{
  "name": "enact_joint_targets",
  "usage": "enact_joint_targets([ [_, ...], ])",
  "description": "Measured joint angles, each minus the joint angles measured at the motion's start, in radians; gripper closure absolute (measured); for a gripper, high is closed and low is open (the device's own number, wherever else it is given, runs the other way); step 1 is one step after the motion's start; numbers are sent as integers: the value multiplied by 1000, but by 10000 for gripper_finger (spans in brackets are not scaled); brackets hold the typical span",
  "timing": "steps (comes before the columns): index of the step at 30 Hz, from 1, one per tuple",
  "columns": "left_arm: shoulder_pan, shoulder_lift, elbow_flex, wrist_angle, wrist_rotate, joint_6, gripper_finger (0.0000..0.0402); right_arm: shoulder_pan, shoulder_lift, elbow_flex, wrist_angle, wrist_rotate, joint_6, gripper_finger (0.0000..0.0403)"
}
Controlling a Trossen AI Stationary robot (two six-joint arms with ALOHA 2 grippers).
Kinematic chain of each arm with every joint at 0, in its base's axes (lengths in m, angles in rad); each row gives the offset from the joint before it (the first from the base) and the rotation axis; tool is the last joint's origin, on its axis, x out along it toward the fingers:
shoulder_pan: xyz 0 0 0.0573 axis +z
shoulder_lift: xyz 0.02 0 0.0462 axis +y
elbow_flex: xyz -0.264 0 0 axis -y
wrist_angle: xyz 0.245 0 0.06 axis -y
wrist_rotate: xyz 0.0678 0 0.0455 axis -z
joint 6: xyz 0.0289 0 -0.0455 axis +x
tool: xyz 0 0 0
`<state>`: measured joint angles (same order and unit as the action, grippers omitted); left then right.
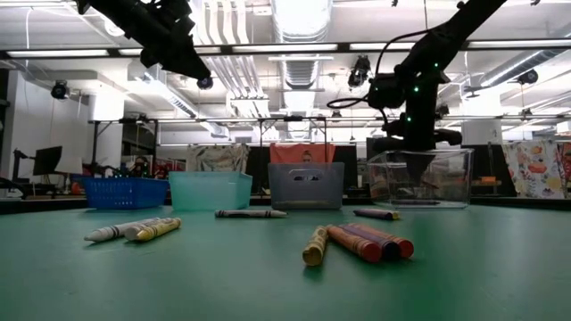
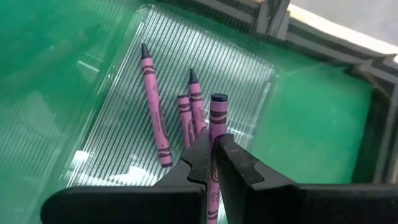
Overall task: Sort crayons
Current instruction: Put the violet crayon into the transparent bin
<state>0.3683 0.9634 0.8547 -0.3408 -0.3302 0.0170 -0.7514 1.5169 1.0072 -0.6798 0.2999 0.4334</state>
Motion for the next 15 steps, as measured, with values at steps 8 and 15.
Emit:
enact_joint_targets([
  [8,0,0,0,0,0,0,278,0,0,-14,16,-27,14,390],
  [15,0,0,0,0,0,0,278,0,0,-14,15,-73,15,390],
])
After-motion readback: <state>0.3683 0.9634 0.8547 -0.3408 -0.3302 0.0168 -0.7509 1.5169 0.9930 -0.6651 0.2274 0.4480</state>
